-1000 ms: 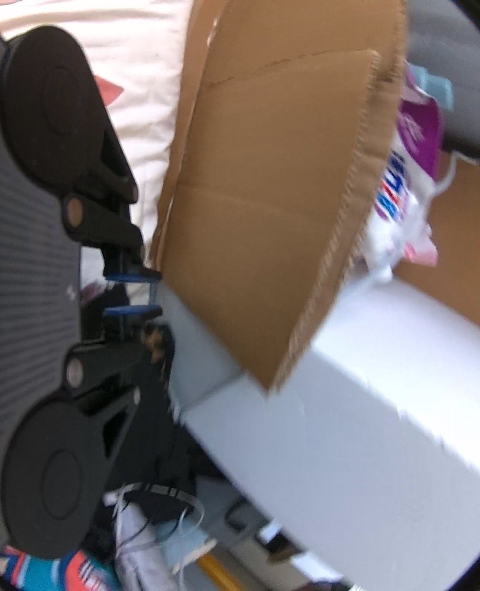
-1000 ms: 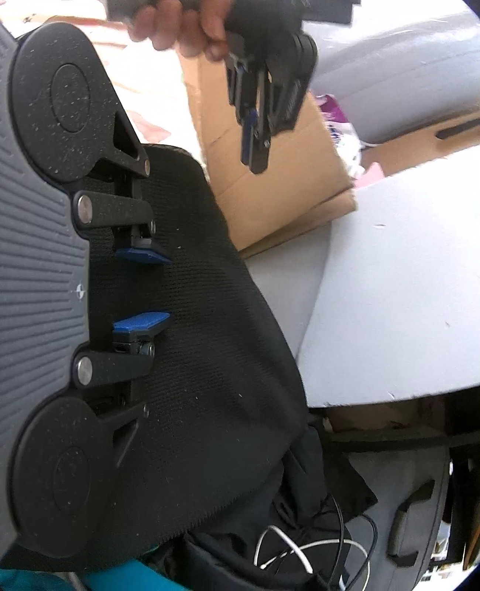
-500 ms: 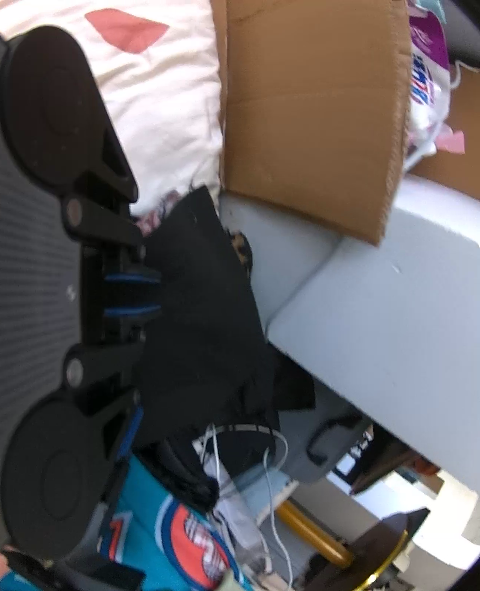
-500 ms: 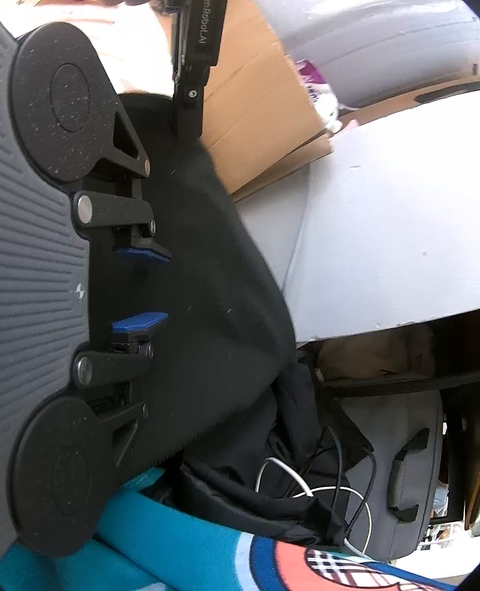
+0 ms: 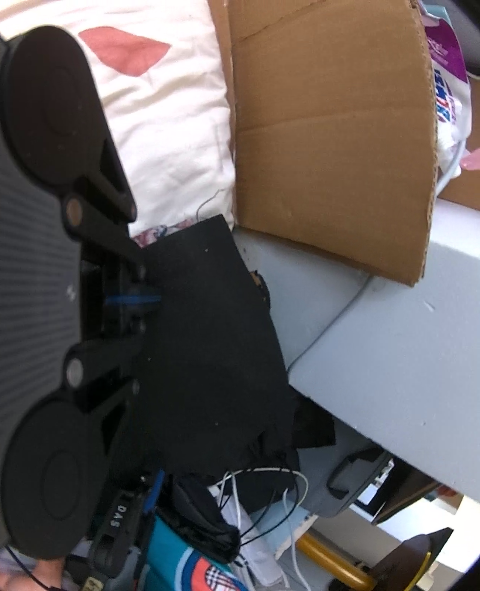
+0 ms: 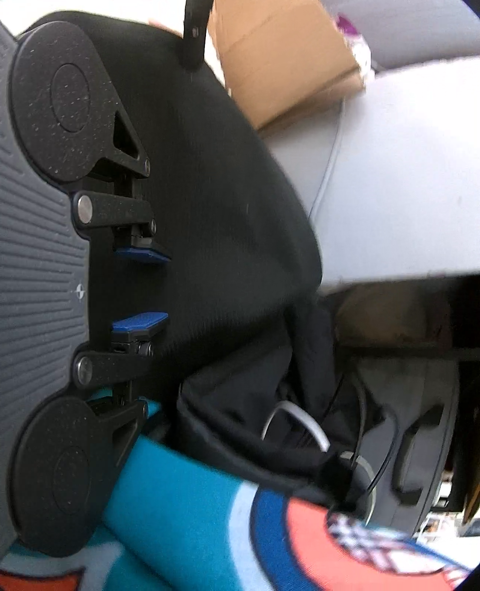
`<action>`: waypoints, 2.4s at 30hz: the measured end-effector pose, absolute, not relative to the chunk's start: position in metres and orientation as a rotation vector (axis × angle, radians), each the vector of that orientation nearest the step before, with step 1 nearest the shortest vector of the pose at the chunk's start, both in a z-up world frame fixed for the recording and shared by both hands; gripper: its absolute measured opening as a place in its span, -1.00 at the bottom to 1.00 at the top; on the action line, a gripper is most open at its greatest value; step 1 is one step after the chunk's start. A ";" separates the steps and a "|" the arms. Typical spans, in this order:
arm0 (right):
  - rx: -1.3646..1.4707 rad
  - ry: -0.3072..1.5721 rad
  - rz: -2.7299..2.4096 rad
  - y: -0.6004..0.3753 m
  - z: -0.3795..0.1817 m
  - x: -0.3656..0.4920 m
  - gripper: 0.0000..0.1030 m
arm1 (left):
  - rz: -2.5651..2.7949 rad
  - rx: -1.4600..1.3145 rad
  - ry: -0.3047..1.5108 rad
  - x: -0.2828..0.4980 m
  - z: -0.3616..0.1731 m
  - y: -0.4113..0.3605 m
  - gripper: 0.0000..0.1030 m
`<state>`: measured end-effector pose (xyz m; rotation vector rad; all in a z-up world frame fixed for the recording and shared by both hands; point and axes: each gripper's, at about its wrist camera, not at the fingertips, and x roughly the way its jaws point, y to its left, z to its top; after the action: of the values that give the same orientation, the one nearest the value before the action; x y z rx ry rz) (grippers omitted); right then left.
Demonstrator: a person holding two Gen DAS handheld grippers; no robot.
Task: Fold clothes
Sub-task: 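Press the placed shorts flat with both open grippers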
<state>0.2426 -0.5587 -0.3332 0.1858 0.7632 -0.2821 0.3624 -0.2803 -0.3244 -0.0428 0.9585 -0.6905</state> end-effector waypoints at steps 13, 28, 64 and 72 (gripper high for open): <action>0.193 0.650 -0.174 -0.547 -0.311 0.251 -0.30 | -0.631 -0.052 0.927 0.359 -0.301 -0.260 -0.52; 0.214 0.748 -0.312 -0.575 -0.340 0.296 -0.31 | -0.602 -0.173 1.030 0.362 -0.332 -0.262 -0.35; 0.175 0.711 -0.156 -0.534 -0.334 0.164 -0.19 | -0.648 -0.105 1.063 0.287 -0.321 -0.253 -0.42; 0.181 0.715 -0.187 -0.535 -0.337 0.143 -0.18 | -0.633 -0.061 1.076 0.272 -0.326 -0.245 -0.31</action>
<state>0.1433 -0.5355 -0.3374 0.1808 0.7152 -0.1874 0.2718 -0.2449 -0.3256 -0.0613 1.0762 -0.6327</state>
